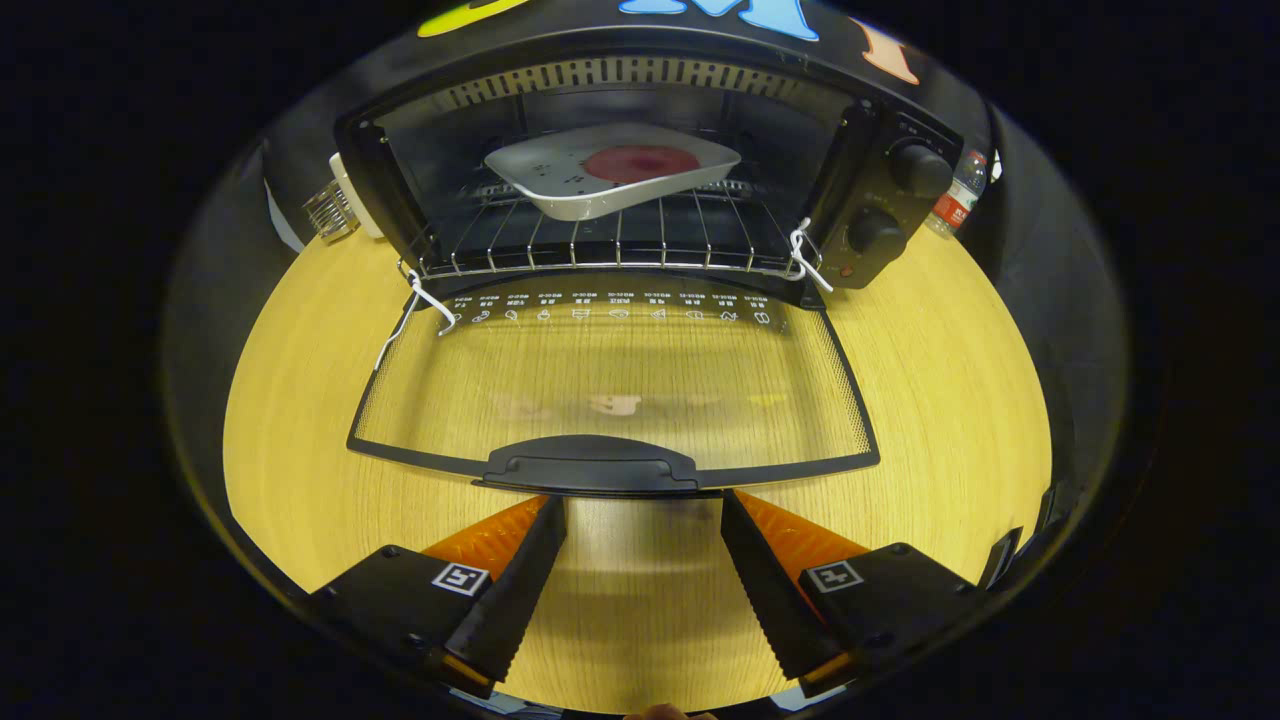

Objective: Open the toaster oven, put the food inside, and close the toaster oven door.

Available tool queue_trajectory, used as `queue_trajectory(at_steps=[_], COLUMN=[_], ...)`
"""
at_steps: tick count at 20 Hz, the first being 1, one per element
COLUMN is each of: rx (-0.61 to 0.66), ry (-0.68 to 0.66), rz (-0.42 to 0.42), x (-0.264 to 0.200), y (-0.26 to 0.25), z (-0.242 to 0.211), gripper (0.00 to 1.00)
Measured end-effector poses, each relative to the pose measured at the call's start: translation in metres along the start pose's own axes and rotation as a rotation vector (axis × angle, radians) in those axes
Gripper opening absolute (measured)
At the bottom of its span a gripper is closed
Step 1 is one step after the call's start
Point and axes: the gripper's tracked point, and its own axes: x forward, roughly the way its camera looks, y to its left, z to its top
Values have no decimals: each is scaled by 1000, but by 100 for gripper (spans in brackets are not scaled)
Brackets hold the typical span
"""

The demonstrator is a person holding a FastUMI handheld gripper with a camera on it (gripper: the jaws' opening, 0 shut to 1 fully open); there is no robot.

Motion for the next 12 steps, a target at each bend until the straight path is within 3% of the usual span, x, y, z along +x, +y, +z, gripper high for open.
queue_trajectory(at_steps=[12], rx=[22], ry=[-284], rz=[-22], x=[-77], y=[-5], z=[45], gripper=[99])
